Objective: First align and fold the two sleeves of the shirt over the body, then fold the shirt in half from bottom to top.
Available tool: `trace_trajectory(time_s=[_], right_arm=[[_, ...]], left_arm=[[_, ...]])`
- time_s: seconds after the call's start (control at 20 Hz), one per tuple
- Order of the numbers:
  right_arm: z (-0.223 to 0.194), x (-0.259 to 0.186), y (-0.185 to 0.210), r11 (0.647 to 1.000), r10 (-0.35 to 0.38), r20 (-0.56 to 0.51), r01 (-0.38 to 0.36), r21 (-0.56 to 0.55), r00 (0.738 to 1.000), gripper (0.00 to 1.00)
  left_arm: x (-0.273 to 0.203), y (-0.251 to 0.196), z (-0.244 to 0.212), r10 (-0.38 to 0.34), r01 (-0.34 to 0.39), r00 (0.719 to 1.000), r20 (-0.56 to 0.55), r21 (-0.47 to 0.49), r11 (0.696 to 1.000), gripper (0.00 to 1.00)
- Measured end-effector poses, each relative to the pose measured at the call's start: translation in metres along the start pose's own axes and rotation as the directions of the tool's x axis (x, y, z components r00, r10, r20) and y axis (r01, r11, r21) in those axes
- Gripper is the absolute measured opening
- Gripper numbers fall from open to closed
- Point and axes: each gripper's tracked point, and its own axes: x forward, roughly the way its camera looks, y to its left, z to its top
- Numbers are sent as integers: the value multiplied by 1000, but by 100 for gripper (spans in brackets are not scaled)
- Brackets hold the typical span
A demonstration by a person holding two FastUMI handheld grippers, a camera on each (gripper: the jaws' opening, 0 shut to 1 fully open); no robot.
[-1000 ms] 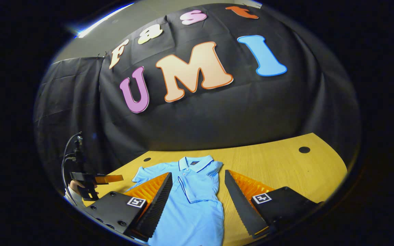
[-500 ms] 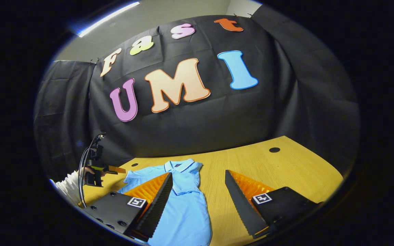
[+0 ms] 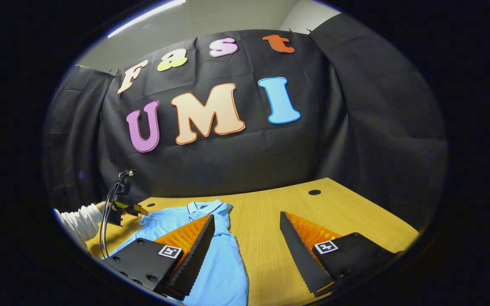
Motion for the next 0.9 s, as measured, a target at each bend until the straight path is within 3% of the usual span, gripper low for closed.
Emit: trace_trajectory(time_s=[0.4,0.45,0.6,0.7,0.75,0.8,0.85,0.9], right_arm=[[-5,-11,-20,999,-45,-18,45,17,999,97],[-5,-10,-21,999,-45,-18,46,22,999,97],[-6,-10,-20,998,-35,-21,36,44,999,97],[-7,-10,-23,998,-39,-20,40,49,999,97],[-7,-11,-23,998,-39,-19,40,49,999,97],[-8,-12,-23,998,-38,-20,39,48,999,97],[-9,-14,-23,998,-40,-22,41,47,999,97],[-10,-14,-24,998,-42,-25,43,45,999,97]], left_arm=[[2,-3,-7,-6,8,999,-38,46,999,87],[5,-2,-8,-12,13,999,-32,47,999,81],[7,-3,-9,-26,28,999,-22,50,998,78],[7,-6,-8,-42,43,999,-13,62,997,64],[6,-9,-7,-63,64,998,-5,68,996,64],[7,-14,-8,-79,79,997,7,64,995,55],[7,-15,-7,-88,87,996,15,67,994,33],[7,-20,-6,-112,110,993,22,64,992,29]])
